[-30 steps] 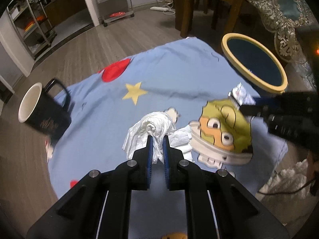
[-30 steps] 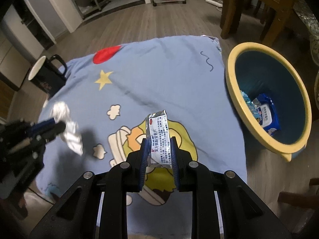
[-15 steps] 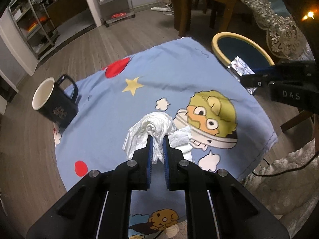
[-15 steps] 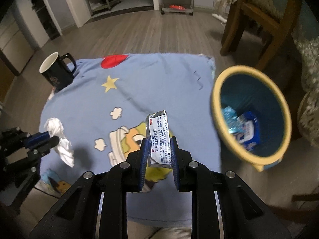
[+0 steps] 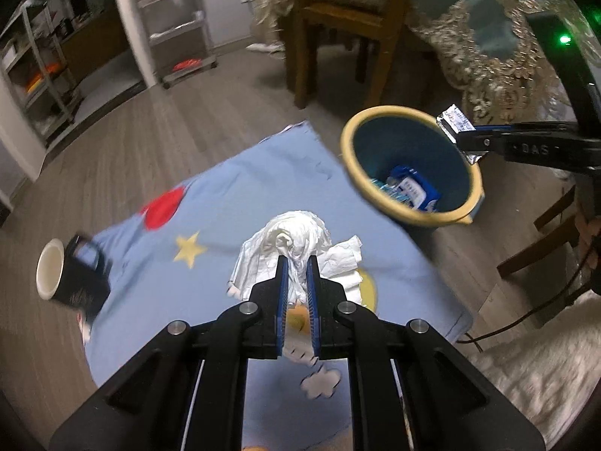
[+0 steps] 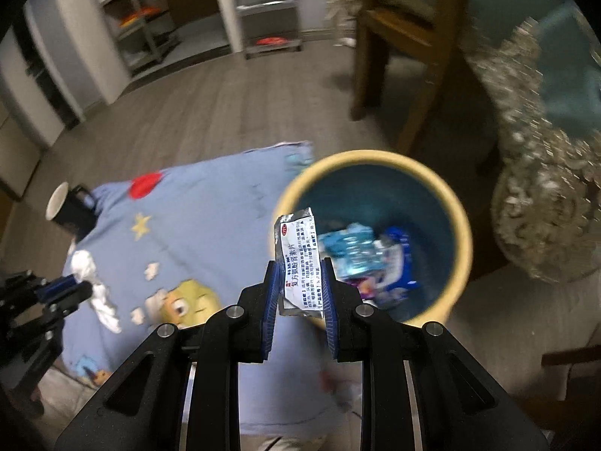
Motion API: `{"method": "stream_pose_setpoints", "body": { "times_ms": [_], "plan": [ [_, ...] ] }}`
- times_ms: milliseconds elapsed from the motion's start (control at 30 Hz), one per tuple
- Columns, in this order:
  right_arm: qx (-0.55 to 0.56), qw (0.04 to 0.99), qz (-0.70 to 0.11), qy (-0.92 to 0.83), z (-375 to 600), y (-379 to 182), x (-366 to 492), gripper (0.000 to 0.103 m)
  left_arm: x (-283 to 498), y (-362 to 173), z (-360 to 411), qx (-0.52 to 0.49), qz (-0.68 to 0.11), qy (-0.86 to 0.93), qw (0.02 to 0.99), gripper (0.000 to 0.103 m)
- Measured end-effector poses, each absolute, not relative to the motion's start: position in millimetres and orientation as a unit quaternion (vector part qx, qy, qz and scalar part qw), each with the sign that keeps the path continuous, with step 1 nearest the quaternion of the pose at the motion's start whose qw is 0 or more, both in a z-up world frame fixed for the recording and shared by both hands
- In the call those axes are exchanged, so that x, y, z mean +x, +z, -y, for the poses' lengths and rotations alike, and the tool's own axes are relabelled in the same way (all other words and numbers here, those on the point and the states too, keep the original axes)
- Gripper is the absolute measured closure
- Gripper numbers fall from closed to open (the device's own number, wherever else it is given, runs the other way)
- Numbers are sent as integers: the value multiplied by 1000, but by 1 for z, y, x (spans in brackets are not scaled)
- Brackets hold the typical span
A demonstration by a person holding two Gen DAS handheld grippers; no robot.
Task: Collect trash
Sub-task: 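Carry the tissue and medicine box over the bin with both tools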
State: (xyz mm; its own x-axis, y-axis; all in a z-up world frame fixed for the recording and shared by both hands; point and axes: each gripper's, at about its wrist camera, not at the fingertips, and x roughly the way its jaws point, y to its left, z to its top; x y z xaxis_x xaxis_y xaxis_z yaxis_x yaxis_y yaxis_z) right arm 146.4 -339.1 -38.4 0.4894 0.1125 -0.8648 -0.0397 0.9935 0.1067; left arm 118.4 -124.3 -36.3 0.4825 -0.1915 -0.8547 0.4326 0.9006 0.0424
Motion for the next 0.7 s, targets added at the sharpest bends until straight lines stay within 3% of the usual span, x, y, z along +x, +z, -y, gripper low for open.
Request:
{"method": "stream_pose_setpoints", "body": {
  "times_ms": [333,700],
  "plan": [
    [90,856,-508,-11,396,-57,162,79,144,-26,204,148,-461,-242,841,94],
    [164,840,-515,-46,443,-95,179,79,159,-52,280,188,-453,-307,815,94]
  ]
}}
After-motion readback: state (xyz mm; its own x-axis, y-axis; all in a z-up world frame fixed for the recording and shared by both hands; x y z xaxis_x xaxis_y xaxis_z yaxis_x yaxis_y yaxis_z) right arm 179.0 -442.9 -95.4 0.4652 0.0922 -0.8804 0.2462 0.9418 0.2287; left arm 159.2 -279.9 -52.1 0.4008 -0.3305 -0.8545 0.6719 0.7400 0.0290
